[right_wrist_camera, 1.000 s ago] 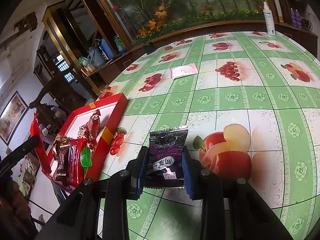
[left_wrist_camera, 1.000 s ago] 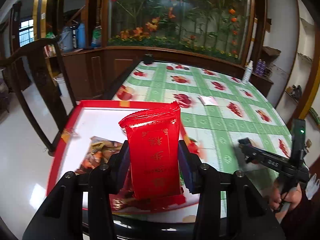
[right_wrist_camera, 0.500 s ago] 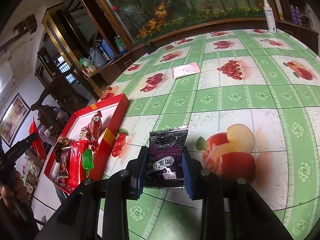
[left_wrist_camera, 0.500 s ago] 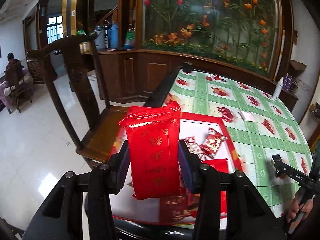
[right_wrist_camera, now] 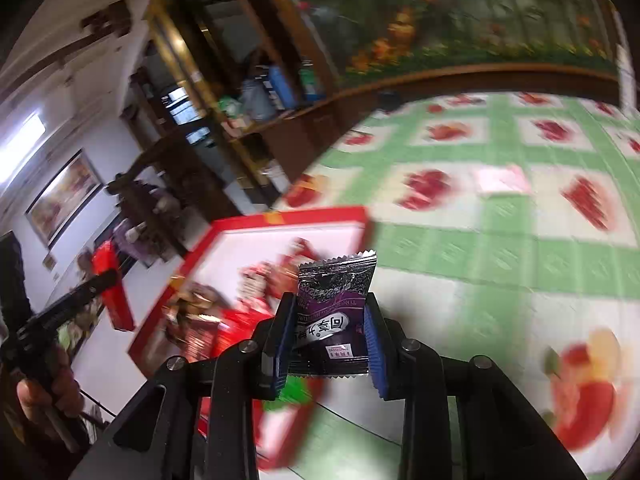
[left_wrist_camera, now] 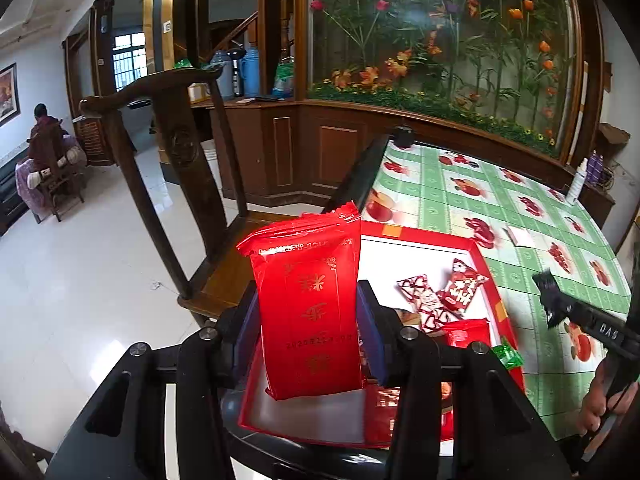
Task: Organize snacks
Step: 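Carry the red envelope and dark purple bag over the white tray with both tools, then open both tools to drop the envelope and purple bag into the tray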
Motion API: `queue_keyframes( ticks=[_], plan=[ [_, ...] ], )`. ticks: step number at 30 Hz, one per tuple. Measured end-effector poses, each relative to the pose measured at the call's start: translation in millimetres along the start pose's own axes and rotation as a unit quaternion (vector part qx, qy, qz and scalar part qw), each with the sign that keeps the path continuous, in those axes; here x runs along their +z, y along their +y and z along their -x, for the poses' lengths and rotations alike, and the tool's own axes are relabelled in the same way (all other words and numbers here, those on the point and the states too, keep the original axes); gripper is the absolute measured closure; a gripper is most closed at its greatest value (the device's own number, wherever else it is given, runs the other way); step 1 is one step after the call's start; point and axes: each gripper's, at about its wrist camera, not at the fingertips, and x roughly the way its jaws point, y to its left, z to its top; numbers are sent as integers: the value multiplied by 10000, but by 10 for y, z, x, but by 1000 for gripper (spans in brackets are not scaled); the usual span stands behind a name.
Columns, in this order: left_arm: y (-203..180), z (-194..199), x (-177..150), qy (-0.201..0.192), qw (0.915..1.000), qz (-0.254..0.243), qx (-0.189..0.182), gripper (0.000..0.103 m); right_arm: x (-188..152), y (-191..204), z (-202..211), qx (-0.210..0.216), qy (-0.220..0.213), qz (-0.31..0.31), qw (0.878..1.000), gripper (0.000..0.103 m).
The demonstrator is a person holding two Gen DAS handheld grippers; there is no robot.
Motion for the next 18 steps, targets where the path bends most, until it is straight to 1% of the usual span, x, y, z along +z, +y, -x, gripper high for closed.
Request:
queue_keyframes(
  ticks=[5, 8, 11, 14, 18],
  plan=[
    [-18, -37, -18, 40, 9999, -77, 98, 59, 190, 501, -195, 382, -35, 537, 9978, 71],
    [-50, -78, -26, 82, 9997, -136, 165, 59, 241, 773, -307, 553, -43, 847, 9949, 71],
    [-94, -120, -6, 113, 9996, -177, 197, 59, 244, 957, -390, 719, -24, 1031, 9921, 71],
    [-163, -167, 35, 84, 9994, -253, 242, 59, 223, 1014, -451, 783, -8, 1077, 9911, 71],
    [-259, -228, 85, 64, 9990, -348, 255, 59, 215, 949, -523, 727, 44, 1041, 9919, 71]
  ],
)
